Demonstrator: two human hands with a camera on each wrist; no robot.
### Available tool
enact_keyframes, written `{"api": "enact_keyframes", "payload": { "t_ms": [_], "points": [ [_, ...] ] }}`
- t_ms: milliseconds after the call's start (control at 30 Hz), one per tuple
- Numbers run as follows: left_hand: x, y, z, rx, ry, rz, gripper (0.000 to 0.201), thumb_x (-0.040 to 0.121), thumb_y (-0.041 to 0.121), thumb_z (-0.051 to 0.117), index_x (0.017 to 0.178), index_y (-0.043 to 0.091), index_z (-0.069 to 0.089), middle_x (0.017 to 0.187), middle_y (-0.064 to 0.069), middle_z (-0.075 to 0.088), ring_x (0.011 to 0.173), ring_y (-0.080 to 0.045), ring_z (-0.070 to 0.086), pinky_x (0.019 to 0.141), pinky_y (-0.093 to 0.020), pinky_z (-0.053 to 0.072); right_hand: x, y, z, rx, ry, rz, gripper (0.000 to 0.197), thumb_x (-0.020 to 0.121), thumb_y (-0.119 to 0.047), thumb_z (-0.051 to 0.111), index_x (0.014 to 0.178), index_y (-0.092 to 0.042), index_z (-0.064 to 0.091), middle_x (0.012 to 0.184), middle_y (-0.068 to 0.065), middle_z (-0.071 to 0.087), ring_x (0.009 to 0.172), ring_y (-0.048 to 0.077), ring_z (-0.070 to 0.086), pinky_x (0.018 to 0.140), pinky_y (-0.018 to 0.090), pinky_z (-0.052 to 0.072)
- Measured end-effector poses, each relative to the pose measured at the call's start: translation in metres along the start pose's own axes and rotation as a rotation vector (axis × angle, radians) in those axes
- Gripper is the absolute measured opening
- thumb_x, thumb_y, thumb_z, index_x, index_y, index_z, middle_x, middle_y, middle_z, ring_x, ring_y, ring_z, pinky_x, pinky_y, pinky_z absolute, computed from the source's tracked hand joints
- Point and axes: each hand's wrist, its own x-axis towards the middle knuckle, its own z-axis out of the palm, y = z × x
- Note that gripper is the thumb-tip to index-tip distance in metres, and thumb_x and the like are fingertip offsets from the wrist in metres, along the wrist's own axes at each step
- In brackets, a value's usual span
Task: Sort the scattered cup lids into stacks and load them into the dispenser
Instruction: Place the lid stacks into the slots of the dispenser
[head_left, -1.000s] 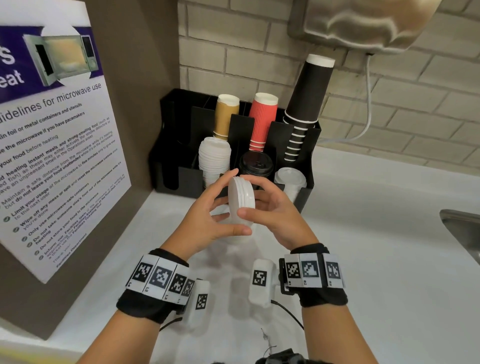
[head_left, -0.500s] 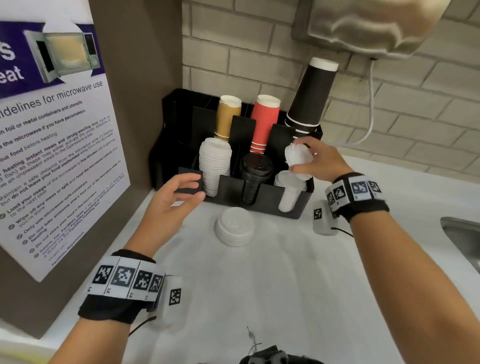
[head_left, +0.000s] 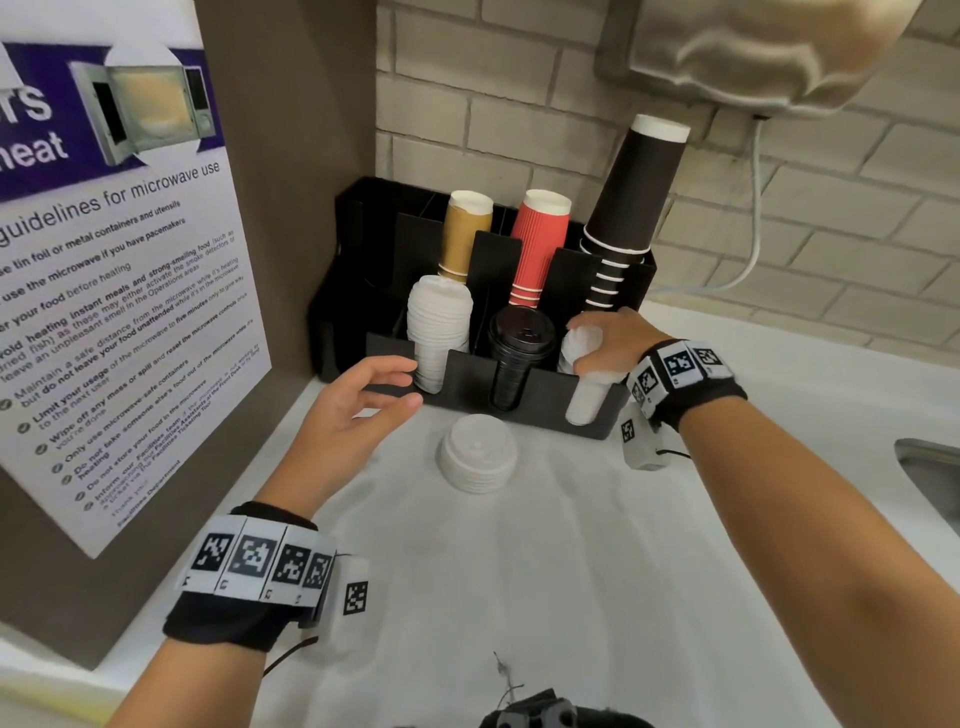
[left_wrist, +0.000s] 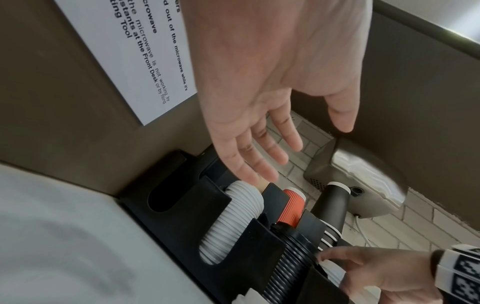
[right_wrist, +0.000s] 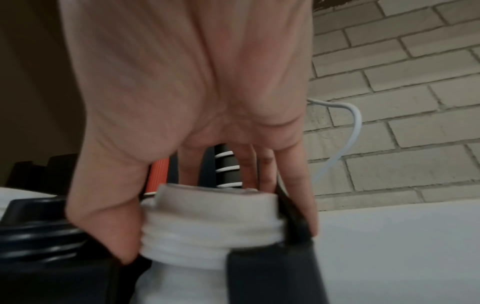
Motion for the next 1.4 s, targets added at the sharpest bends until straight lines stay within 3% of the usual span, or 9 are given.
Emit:
{"api": "enact_keyframes", "payload": {
  "t_ms": [167, 400, 533, 700, 833, 900, 1000, 1167, 1400],
  "points": [
    [-0.003, 0.001, -0.004, 0.011, 0.017, -0.001, 0.026, 0.089, 0.020, 0.066, 0.111, 0.033, 0.064, 0.112, 0.008, 0.064, 0.091, -0.003, 0.063, 0.094, -0.039, 0.049, 0.004, -0.011, -0.009, -0.169, -0.173, -0.005, 0.070, 0.080, -0.029, 0.071, 0.144, -0.028, 0.041, 0.141, 0.005, 0.045, 0.124, 0.024, 0.047, 0.086, 0.024, 0.040],
    [-0.002, 0.000, -0.007, 0.013, 0.033, 0.010, 0.026, 0.089, 0.019, 0.066, 0.109, 0.035, 0.064, 0.112, 0.008, 0.064, 0.088, -0.001, 0.062, 0.097, -0.041, 0.048, 0.004, -0.020, 0.000, -0.296, -0.217, 0.001, 0.047, 0.105, -0.029, 0.027, 0.150, -0.013, 0.028, 0.153, 0.012, 0.032, 0.139, 0.028, 0.033, 0.113, 0.034, 0.025],
    [-0.001, -0.004, -0.008, 0.010, 0.038, 0.012, 0.026, 0.089, 0.019, 0.066, 0.108, 0.038, 0.064, 0.111, 0.010, 0.064, 0.089, -0.002, 0.063, 0.098, -0.043, 0.048, -0.002, -0.012, -0.005, -0.260, 0.039, 0.002, 0.041, 0.100, -0.015, 0.036, 0.139, -0.018, 0.048, 0.144, 0.014, 0.042, 0.130, 0.033, 0.042, 0.109, 0.044, 0.034],
    [0.002, -0.006, -0.004, 0.013, 0.024, 0.009, 0.026, 0.089, 0.019, 0.067, 0.108, 0.037, 0.065, 0.108, 0.012, 0.065, 0.089, -0.002, 0.063, 0.097, -0.041, 0.049, -0.023, -0.017, 0.014, -0.373, -0.012, 0.046, 0.041, 0.095, -0.009, 0.039, 0.132, -0.018, 0.054, 0.134, 0.009, 0.049, 0.126, 0.029, 0.041, 0.102, 0.049, 0.032],
    [0.004, -0.008, 0.000, 0.005, 0.007, 0.010, 0.026, 0.089, 0.019, 0.067, 0.108, 0.036, 0.065, 0.107, 0.013, 0.065, 0.088, 0.000, 0.063, 0.095, -0.036, 0.049, -0.049, -0.034, 0.032, -0.095, 0.415, -0.248, 0.026, 0.088, -0.011, 0.052, 0.109, -0.011, 0.067, 0.106, 0.013, 0.061, 0.102, 0.033, 0.055, 0.085, 0.034, 0.044],
    [0.004, -0.009, 0.003, -0.002, -0.004, 0.010, 0.026, 0.089, 0.019, 0.067, 0.109, 0.035, 0.065, 0.107, 0.012, 0.065, 0.087, 0.000, 0.063, 0.094, -0.034, 0.048, -0.061, -0.051, 0.048, 0.068, 0.189, -0.398, 0.028, 0.086, -0.022, 0.064, 0.112, -0.011, 0.067, 0.105, 0.012, 0.063, 0.099, 0.028, 0.060, 0.085, 0.028, 0.044],
    [0.005, -0.010, 0.008, -0.007, -0.022, 0.018, 0.026, 0.089, 0.018, 0.067, 0.110, 0.032, 0.064, 0.107, 0.010, 0.065, 0.084, 0.000, 0.062, 0.089, -0.029, 0.048, -0.067, -0.067, 0.076, 0.004, -0.267, -0.356, 0.072, 0.076, -0.051, 0.073, 0.139, -0.028, 0.044, 0.122, 0.005, 0.048, 0.112, 0.020, 0.048, 0.095, 0.031, 0.043],
    [0.004, -0.012, 0.010, -0.015, -0.039, 0.029, 0.026, 0.089, 0.018, 0.067, 0.109, 0.034, 0.064, 0.108, 0.008, 0.065, 0.083, 0.000, 0.062, 0.084, -0.024, 0.046, -0.059, -0.079, 0.101, -0.090, -0.385, -0.276, 0.101, 0.065, -0.054, 0.080, 0.146, -0.036, 0.023, 0.132, 0.009, 0.037, 0.125, 0.028, 0.038, 0.101, 0.043, 0.043],
    [0.000, -0.015, 0.006, -0.018, -0.032, 0.032, 0.026, 0.090, 0.019, 0.067, 0.106, 0.040, 0.064, 0.105, 0.011, 0.065, 0.083, 0.000, 0.061, 0.082, -0.021, 0.046, -0.052, -0.079, 0.109, -0.067, -0.363, -0.249, 0.086, 0.066, -0.044, 0.081, 0.137, -0.033, 0.032, 0.121, 0.009, 0.042, 0.110, 0.030, 0.048, 0.093, 0.041, 0.048]
  ]
}}
